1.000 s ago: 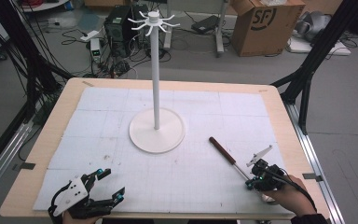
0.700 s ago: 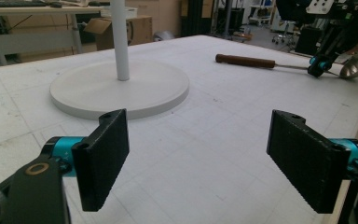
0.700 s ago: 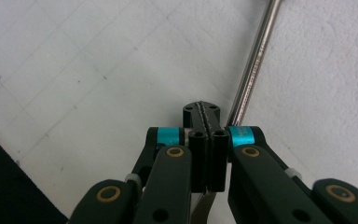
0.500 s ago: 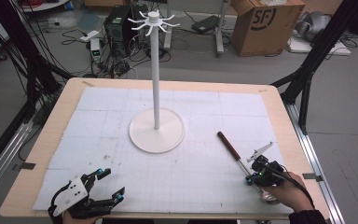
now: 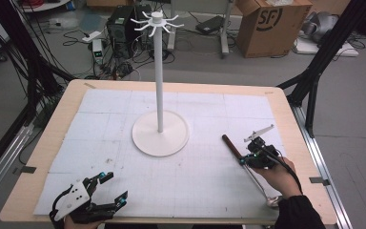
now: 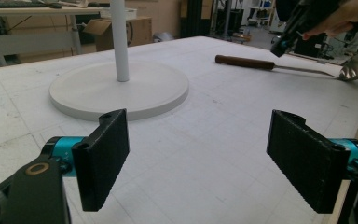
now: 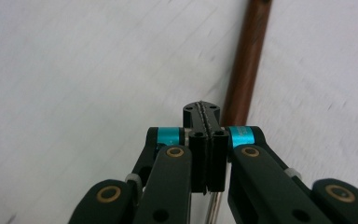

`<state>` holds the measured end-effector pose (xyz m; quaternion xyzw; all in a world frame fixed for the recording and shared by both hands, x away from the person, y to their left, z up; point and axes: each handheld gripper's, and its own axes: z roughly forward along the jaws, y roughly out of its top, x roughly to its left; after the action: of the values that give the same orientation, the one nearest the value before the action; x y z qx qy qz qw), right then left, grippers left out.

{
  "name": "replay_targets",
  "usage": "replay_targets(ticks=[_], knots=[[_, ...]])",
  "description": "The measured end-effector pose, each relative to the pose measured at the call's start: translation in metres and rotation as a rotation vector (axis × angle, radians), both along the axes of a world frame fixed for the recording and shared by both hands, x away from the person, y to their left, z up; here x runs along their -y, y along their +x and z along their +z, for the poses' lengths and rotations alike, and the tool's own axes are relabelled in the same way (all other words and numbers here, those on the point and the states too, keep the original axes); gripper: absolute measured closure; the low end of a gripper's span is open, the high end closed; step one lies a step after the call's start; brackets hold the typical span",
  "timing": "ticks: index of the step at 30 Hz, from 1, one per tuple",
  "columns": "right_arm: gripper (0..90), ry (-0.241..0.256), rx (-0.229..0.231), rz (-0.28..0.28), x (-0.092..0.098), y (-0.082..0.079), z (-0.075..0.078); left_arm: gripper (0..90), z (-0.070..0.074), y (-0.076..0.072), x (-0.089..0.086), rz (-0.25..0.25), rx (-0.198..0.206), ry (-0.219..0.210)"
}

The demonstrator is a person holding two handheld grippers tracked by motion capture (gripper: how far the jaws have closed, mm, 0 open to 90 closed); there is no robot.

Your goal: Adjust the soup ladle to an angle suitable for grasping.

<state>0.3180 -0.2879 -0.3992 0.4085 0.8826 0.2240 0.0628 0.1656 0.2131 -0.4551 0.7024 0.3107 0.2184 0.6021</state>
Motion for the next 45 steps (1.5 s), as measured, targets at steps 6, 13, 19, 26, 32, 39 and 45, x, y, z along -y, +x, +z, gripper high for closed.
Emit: replay_targets(ticks=[6, 13, 19, 26, 32, 39, 45], knots=[[90.0, 0.013, 0.027, -0.077, -0.003, 0.026, -0.003, 21.6, 0.001, 0.0, -0.001, -0.004, 0.003, -0.006], [90.0, 0.053, 0.046, -0.128, 0.001, 0.044, -0.005, 21.7, 0.002, -0.002, -0.001, -0.013, 0.005, -0.019], [90.0, 0.037, 0.067, -0.15, -0.006, 0.053, -0.014, 21.8, 0.001, -0.002, 0.0, -0.022, 0.001, -0.018], [90.0, 0.03, 0.051, -0.173, -0.011, 0.059, -0.027, 21.9, 0.002, -0.003, -0.001, -0.02, 0.001, -0.019], [90.0, 0.021, 0.039, -0.156, -0.014, 0.056, -0.03, 21.9, 0.002, -0.004, -0.001, -0.018, 0.003, -0.02], [90.0, 0.034, 0.013, -0.139, -0.018, 0.05, -0.038, 22.0, 0.002, -0.004, 0.0, -0.02, 0.005, -0.016], [90.0, 0.033, 0.016, -0.095, -0.025, 0.046, -0.038, 22.0, 0.002, -0.004, 0.001, -0.022, 0.005, -0.013]])
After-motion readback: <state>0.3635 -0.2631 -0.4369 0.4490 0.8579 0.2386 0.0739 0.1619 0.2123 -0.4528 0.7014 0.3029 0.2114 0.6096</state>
